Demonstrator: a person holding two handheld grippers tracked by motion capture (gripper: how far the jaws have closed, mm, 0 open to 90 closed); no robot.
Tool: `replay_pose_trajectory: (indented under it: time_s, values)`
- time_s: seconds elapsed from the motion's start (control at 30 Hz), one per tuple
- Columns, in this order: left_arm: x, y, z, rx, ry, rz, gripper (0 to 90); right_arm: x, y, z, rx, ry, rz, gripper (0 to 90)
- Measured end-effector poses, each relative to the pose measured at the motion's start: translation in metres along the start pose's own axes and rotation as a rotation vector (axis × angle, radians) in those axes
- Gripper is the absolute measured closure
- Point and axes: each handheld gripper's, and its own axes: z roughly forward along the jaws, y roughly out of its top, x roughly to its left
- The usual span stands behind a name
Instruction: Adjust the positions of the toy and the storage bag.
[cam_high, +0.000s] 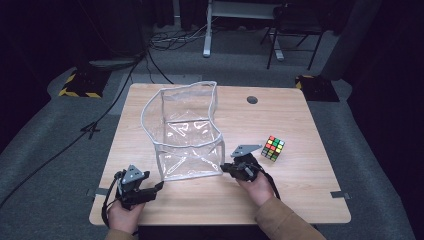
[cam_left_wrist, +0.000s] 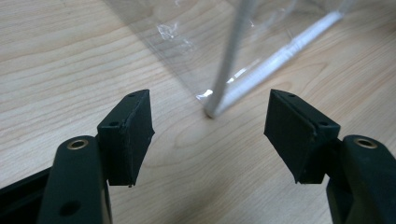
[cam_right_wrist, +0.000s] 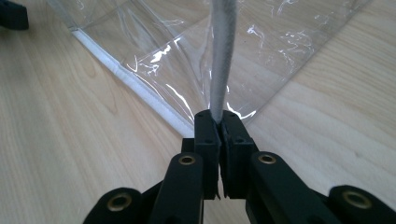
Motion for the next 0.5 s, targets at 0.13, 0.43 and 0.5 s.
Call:
replay_pose_trajectory:
  time_s: [0.13, 0.43, 0.5]
  values:
    - [0.001, 0.001, -0.004, -0.037, -0.003, -0.02, 32.6, -0.001, -0.012, -0.013, -0.004, -0.016, -0.017, 86.9]
    - [-0.002, 0.005, 0.008, 0.029, 0.016, -0.018, 33.3, 0.003, -0.045, -0.044, -0.011, -0.021, 0.007, 86.7]
    - [-0.003, 0.006, 0.013, 0.046, 0.024, -0.03, 33.4, 0.004, -0.056, -0.053, -0.021, 0.004, 0.007, 86.3]
